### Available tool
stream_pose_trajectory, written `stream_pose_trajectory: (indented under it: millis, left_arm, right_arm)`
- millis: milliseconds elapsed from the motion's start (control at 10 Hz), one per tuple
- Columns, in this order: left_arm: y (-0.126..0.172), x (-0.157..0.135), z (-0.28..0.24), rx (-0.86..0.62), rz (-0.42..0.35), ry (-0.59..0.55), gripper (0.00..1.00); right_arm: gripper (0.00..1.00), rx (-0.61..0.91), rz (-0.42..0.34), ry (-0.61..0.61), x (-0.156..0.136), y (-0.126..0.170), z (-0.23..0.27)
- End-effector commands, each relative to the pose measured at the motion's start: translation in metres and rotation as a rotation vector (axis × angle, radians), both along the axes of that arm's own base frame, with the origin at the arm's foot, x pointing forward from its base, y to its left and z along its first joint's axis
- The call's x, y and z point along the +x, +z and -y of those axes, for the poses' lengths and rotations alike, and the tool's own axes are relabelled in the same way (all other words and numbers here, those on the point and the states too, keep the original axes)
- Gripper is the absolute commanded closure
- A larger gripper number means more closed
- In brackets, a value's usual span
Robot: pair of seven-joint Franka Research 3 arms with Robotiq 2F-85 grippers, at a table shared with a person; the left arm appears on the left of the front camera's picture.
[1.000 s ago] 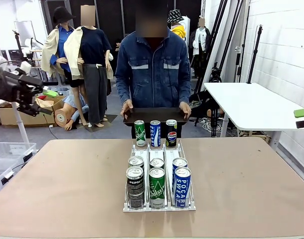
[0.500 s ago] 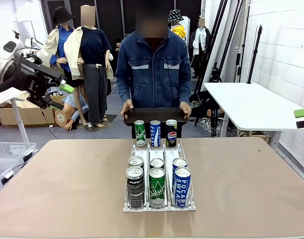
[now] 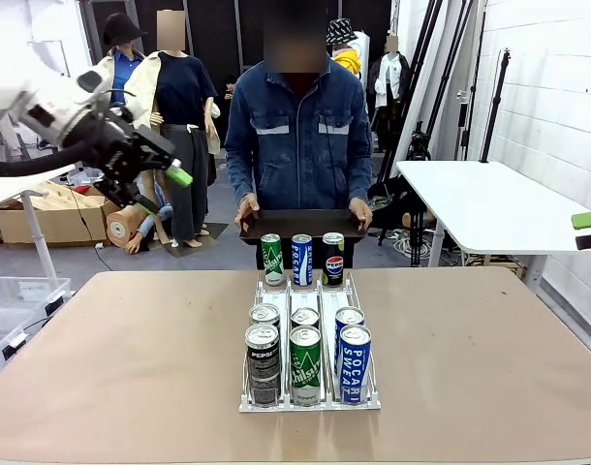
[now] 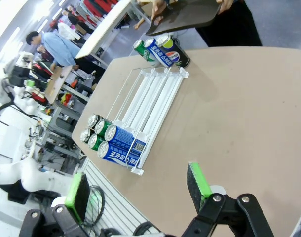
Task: Retrieve and hand over the desired beverage to the person.
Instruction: Pick up a can of the same type that the person held from the Automatic Can Dispenser.
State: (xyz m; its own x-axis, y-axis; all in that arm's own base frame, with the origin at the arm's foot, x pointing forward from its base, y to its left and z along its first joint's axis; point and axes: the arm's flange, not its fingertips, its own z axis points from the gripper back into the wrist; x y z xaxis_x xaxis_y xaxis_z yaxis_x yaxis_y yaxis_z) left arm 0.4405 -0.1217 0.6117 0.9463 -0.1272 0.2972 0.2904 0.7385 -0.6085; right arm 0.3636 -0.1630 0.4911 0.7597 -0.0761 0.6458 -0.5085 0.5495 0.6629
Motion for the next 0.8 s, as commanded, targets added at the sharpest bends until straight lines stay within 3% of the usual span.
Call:
stream_pose_trajectory:
  millis: [0,700]
  left_arm:
    - [0.009,0.009,0.029,0.078,-0.016,0.019,0.0]
    - [-0.019,0.027,0.158,0.346,-0.113,-0.007,0.0]
  right_arm:
    - [0.0,0.007,-0.001,-0.001,0.0,0.001,0.0]
    - [0.0,0.007,-0.001,-0.001,0.0,0.001,0.0]
